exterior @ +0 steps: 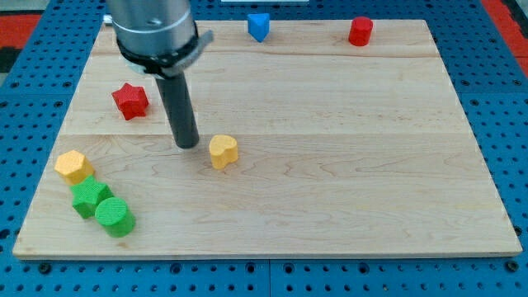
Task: Push yellow heart towards top right
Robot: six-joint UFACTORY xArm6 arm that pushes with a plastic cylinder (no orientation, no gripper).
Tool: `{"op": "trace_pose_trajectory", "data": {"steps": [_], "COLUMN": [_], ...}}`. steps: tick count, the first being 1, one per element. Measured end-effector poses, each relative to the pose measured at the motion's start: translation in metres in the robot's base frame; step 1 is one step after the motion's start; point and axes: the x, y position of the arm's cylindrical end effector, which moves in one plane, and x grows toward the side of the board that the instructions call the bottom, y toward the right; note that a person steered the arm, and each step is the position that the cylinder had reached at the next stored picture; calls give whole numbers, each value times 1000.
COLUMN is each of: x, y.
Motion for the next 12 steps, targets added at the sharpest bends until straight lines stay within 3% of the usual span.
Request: {"op": "trace_pose_trajectory", "data": {"steps": [3,4,6,7,9,12], "x": [17,47,9,18,51,2], "y": [159,171,238,246,191,178]}}
